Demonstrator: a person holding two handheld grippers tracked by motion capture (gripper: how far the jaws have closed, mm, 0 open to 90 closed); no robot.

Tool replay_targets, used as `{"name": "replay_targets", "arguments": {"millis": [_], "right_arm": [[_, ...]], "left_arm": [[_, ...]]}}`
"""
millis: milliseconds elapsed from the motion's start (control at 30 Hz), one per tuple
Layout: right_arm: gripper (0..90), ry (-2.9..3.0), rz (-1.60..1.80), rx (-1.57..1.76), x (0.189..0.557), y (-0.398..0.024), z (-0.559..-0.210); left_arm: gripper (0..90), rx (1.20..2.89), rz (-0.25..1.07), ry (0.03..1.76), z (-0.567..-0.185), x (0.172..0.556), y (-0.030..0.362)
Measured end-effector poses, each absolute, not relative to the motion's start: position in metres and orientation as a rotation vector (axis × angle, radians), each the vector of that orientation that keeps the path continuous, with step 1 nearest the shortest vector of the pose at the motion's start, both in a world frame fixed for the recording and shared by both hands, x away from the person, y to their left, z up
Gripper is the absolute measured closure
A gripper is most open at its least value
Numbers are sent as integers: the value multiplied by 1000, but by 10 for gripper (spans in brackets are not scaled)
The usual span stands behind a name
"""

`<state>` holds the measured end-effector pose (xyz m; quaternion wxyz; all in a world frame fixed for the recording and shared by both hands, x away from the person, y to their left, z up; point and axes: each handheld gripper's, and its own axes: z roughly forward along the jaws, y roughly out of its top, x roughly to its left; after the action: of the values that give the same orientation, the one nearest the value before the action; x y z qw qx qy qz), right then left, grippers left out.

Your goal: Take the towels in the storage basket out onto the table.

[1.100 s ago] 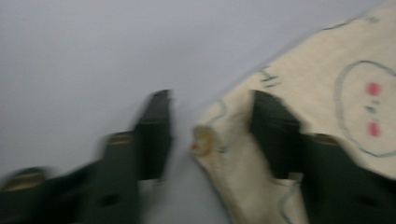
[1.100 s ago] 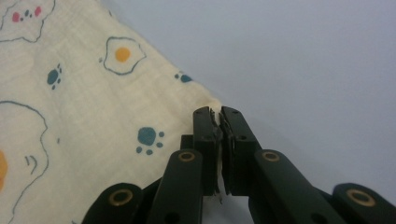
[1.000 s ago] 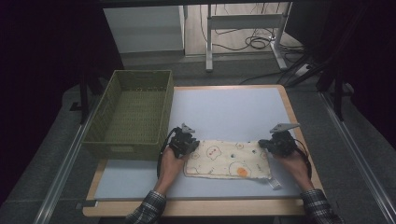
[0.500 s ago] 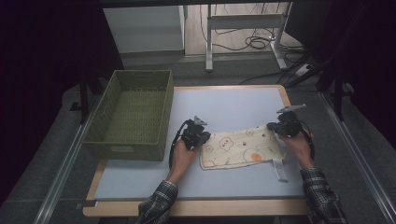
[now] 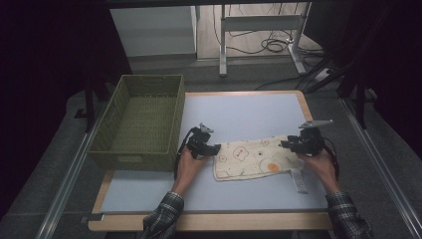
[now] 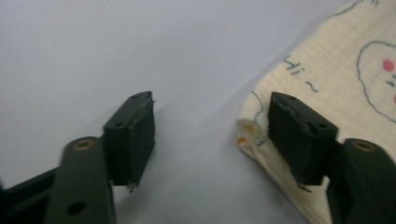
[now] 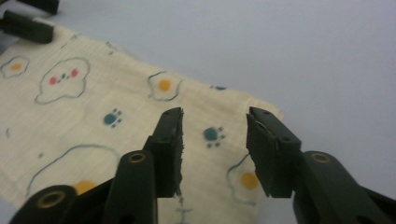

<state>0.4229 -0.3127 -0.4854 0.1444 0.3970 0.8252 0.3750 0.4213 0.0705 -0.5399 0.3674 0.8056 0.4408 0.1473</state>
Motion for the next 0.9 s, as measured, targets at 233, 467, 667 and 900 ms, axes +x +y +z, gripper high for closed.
{"name": "replay_targets", "arguments": {"millis": [233, 467, 667, 900], "right_arm": [[436, 2404, 1089, 1087, 397, -298, -486], [434, 2483, 1105, 996, 376, -273, -492], [429, 2565, 1107, 918, 366, -242, -501], [392, 2598, 1110, 839, 358, -212, -505]], "left_arm": [[279, 2075, 383, 1102, -542, 420, 70], [251, 2081, 383, 1091, -543, 420, 69], [188, 2096, 381, 1077, -544, 420, 68], [190, 2094, 380, 1077, -544, 420, 68]]}}
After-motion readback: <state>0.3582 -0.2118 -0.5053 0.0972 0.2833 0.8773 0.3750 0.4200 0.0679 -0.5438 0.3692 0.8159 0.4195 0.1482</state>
